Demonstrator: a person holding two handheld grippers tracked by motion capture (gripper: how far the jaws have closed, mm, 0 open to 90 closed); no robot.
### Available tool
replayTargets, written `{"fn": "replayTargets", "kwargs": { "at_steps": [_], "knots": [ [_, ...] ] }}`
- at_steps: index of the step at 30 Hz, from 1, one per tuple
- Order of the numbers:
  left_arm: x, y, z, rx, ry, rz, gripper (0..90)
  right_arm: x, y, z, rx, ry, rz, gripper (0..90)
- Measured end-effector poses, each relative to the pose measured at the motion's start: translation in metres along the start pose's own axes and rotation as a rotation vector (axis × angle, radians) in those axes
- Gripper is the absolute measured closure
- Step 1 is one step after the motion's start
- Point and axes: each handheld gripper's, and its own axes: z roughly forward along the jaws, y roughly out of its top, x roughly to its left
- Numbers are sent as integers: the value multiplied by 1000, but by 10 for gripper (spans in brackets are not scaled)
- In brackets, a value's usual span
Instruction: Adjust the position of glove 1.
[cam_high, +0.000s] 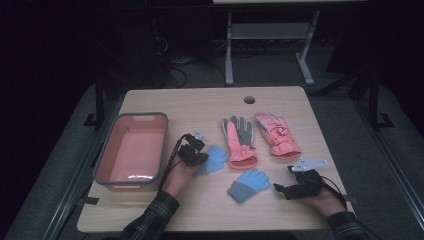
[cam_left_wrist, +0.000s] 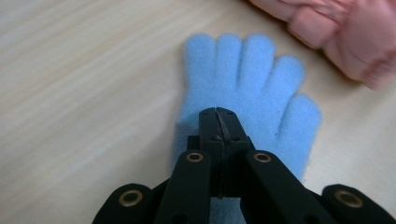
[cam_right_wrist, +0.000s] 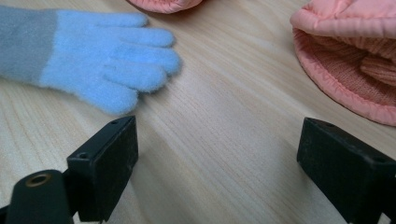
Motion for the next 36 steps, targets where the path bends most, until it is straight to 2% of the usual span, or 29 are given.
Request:
{"fn": "replayTargets", "kwargs": {
  "at_steps": [2,3,4,13,15,16,17,18,19,22,25,31,36],
  "knots": [
    [-3,-3,-1,-3,-19,2,896,0,0,0,0,0,0,119],
    [-5,-4,-3,5,-30,21,896,0,0,0,0,0,0,119],
    [-7,-6,-3,3,-41,20,896,0,0,0,0,0,0,119],
    [-18,-14,-9,17,-96,54,896,1,0,-1,3,6,-3,142],
    [-18,-16,-10,14,-103,51,896,3,3,-3,12,12,-3,208],
    [-18,-18,-12,15,-110,42,896,4,5,-5,4,11,-5,270],
    [-17,-19,-13,6,-115,40,896,9,10,-11,-26,29,-17,417],
    [-17,-20,-14,-1,-117,37,896,9,10,-11,-26,29,-17,417],
    [-17,-20,-17,-7,-112,40,895,11,12,-13,-32,44,-11,492],
    [-15,-21,-26,-50,-103,24,895,24,21,-14,-51,95,-44,720],
    [-14,-23,-30,-53,-86,32,895,35,29,-9,-53,145,-70,886],
    [-16,-29,-24,-7,-74,73,896,55,44,9,-25,205,-119,898],
    [-18,-32,-23,9,-87,65,895,66,47,24,39,221,-150,898]
  ]
}}
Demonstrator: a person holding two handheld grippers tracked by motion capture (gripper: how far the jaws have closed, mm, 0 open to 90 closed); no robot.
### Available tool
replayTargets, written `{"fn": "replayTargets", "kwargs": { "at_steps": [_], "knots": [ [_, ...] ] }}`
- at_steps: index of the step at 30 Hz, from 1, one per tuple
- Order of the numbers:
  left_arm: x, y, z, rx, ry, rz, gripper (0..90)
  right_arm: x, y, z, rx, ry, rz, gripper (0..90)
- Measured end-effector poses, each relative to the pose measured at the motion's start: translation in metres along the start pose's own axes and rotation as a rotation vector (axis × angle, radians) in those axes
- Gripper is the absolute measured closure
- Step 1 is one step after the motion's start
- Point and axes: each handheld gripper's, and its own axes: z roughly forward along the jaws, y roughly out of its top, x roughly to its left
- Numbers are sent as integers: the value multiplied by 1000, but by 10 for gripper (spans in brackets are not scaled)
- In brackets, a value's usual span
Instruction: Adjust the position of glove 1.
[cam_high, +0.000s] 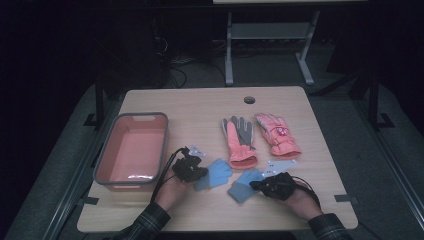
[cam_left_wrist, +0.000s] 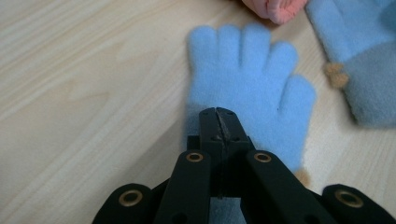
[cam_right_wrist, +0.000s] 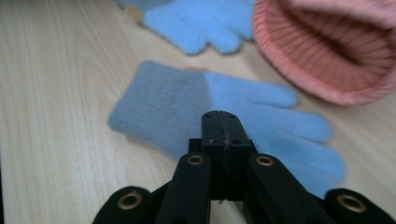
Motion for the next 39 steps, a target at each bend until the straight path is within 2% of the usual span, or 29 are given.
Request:
{"fn": "replayTargets", "kwargs": {
  "at_steps": [9,10,16,17,20,22,23,27,28,29,30,35,37,38,39],
  "knots": [
    [-9,-6,-1,-9,-15,-28,895,11,2,9,28,80,-23,899],
    [-10,-6,-1,-4,-18,-15,895,13,2,9,31,90,-21,899],
    [-15,-7,0,-12,-34,-8,895,21,6,15,34,140,-46,899],
    [-16,-7,1,-16,-36,-11,895,25,8,19,39,157,-63,899],
    [-16,-6,3,-29,-41,-22,895,30,10,21,40,177,-64,899],
    [-15,-5,4,-34,-47,-27,896,32,13,24,42,190,-87,899],
    [-15,-5,4,-34,-47,-24,895,35,14,25,40,202,-76,899],
    [-18,-3,6,-35,-49,-16,895,37,18,31,43,217,-110,899],
    [-19,-3,6,-35,-49,-14,896,39,19,32,44,227,-102,899],
    [-19,-3,6,-33,-51,-13,895,39,20,34,43,227,-127,899],
    [-20,-3,7,-33,-53,-11,896,41,21,34,46,235,-111,899],
    [-27,-4,6,-35,-60,6,895,44,22,35,45,247,-136,899],
    [-24,-3,2,-49,-57,0,887,41,19,29,43,240,-109,899],
    [-21,-2,-1,-58,-46,-3,842,37,17,26,38,225,-96,898],
    [-19,-1,-3,-68,-36,-9,842,37,17,26,38,225,-96,898]
  ]
}}
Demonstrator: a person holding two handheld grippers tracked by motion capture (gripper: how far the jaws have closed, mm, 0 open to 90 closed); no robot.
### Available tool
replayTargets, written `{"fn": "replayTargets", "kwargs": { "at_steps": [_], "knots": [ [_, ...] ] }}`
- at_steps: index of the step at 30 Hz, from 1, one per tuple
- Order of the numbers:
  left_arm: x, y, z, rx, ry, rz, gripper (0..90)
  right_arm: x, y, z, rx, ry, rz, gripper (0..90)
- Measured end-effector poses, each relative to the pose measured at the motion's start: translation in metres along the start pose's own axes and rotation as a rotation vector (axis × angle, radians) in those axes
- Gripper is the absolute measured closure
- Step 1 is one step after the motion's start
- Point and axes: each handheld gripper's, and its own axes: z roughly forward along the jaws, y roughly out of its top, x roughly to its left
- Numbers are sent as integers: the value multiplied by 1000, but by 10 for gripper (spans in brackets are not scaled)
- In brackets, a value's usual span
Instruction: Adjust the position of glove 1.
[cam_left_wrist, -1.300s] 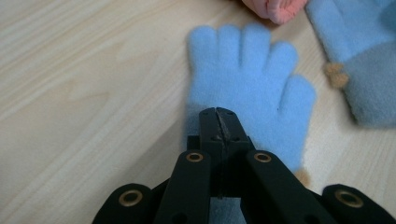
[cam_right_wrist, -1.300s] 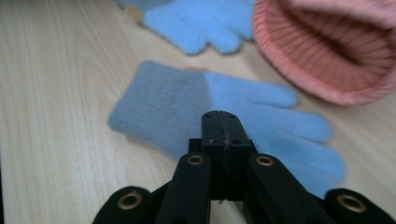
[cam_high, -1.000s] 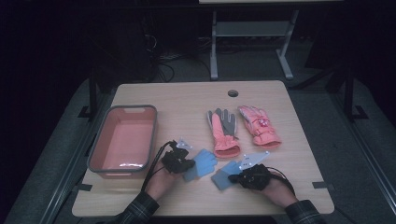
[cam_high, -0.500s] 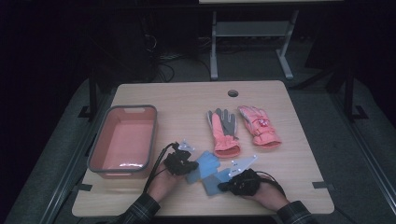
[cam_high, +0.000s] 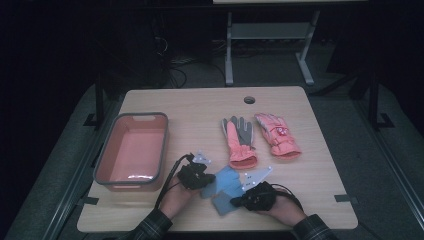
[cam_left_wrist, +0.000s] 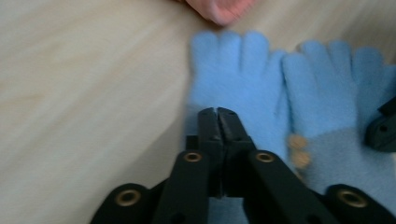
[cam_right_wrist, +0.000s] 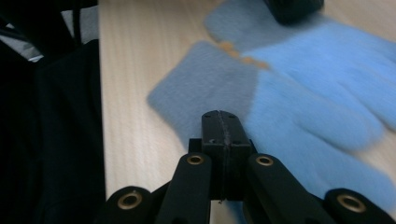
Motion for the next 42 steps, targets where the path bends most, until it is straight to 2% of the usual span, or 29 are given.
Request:
{"fn": "replayTargets", "kwargs": {
  "at_steps": [4,5,8,12,14,15,16,19,21,22,24,28,29,31,32,36,42],
  "knots": [
    [11,2,-5,-3,9,0,752,-4,-5,-7,-5,-23,36,898],
    [12,2,-4,1,3,-5,733,-5,-6,-9,-5,-33,26,898],
    [12,-1,0,19,-13,4,664,-7,-9,-15,-18,-49,51,898],
    [11,-3,6,35,-19,1,645,-8,-10,-17,-20,-60,48,898],
    [10,-4,7,40,-24,2,655,-7,-10,-18,-22,-60,60,899],
    [10,-3,7,43,-31,2,721,-7,-11,-18,-16,-60,63,898],
    [10,-3,7,50,-42,5,721,-7,-11,-18,-16,-60,63,898],
    [9,-3,7,66,-49,12,868,-5,-11,-17,-8,-53,63,898],
    [9,-2,5,67,-41,7,876,-5,-11,-16,-6,-52,61,899],
    [10,-2,4,60,-36,8,881,-4,-11,-16,-6,-50,55,898],
    [12,-2,1,26,-29,-24,885,-3,-10,-15,-3,-47,54,898],
    [18,-1,-11,-21,-20,-52,888,-1,-9,-11,10,-44,37,898],
    [19,0,-14,-28,-15,-51,888,0,-8,-11,7,-39,53,898],
    [20,0,-18,-50,-7,-54,889,-1,-8,-14,-2,-49,38,898],
    [21,0,-20,-58,-13,-59,889,-1,-8,-16,-9,-51,56,898],
    [19,1,-23,-84,-29,-76,889,-5,-11,-17,3,-70,66,898],
    [17,2,-29,-107,-37,-78,890,-2,-1,-3,12,-57,56,899]
  ]
}}
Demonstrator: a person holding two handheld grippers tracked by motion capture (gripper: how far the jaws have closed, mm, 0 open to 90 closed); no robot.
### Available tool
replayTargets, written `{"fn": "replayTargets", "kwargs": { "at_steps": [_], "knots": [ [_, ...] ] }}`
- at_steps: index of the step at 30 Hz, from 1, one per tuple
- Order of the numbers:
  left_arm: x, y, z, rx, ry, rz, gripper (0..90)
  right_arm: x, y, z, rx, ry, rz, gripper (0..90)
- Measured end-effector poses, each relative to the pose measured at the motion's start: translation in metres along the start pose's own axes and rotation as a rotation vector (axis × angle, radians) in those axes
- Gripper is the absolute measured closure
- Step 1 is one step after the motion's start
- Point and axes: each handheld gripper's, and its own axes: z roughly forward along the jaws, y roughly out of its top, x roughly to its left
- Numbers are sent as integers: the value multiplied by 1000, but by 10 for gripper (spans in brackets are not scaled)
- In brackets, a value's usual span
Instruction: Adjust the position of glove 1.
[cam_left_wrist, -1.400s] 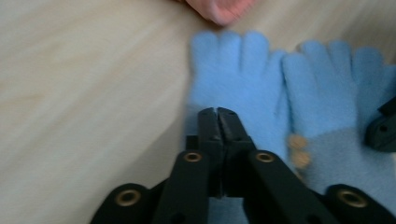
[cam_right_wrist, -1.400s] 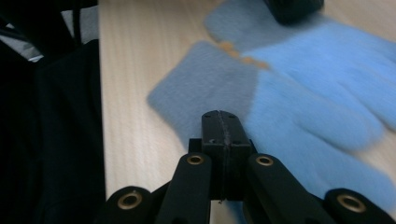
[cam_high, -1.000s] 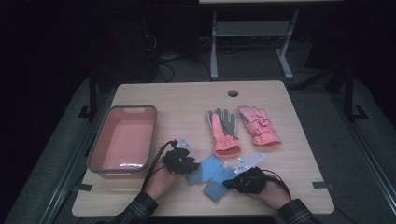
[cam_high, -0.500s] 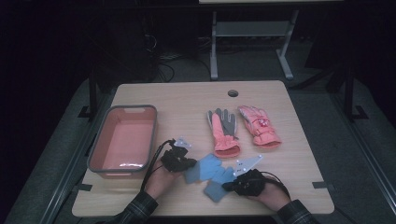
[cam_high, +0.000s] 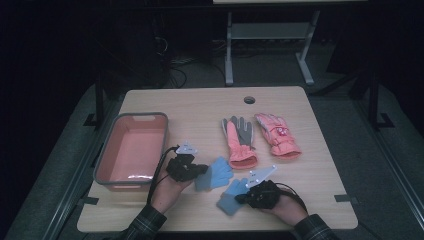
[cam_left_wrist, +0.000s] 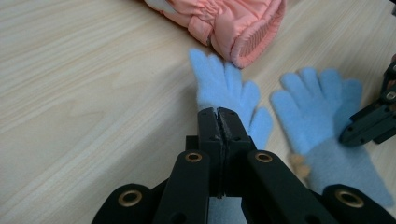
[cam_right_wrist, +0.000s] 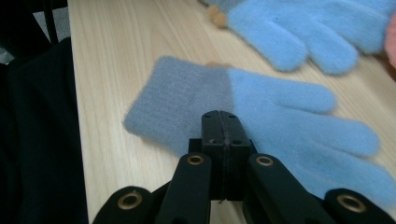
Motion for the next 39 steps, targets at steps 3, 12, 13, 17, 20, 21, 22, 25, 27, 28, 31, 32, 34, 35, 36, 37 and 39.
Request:
{"fn": "replayTargets", "kwargs": {
  "at_steps": [3,12,13,17,20,21,22,25,27,28,31,32,34,35,36,37,39],
  "knots": [
    [1,1,-3,-17,4,-8,890,-1,4,5,-4,1,-1,899],
    [-5,2,-7,-48,-24,-12,890,-2,23,23,-16,-23,-6,899],
    [-6,2,-7,-49,-28,-9,890,-1,25,25,-18,-19,-1,899],
    [-9,3,-8,-58,-47,4,890,-2,31,32,-21,-19,-20,899],
    [-12,4,-8,-72,-62,19,890,0,35,36,-26,-11,-9,899],
    [-13,4,-8,-74,-66,24,890,-1,36,37,-27,-11,-19,899],
    [-13,5,-8,-68,-73,33,890,-1,37,39,-25,-13,-26,899],
    [-16,3,-9,-60,-93,59,890,-1,39,41,-31,-15,-36,899],
    [-18,1,-10,-57,-107,67,889,-1,39,41,-32,-15,-35,899],
    [-20,0,-10,-52,-115,77,889,-1,38,41,-34,-10,-21,899],
    [-23,-5,-8,-36,-144,92,889,0,38,40,-38,-13,-16,899],
    [-25,-6,-7,-29,-148,96,889,-1,38,39,-41,-14,-18,899],
    [-26,-8,-4,-19,-158,109,888,-2,36,36,-39,-23,-29,898],
    [-27,-8,-3,-15,-163,119,889,-3,35,35,-39,-25,-33,898],
    [-29,-8,-2,-14,-166,125,888,-3,34,32,-40,-28,-22,898],
    [-31,-8,-2,-12,-169,131,888,-5,32,28,-40,-36,-26,898],
    [-34,-9,-1,-4,-174,142,889,-8,26,21,-36,-51,-10,898]
  ]
}}
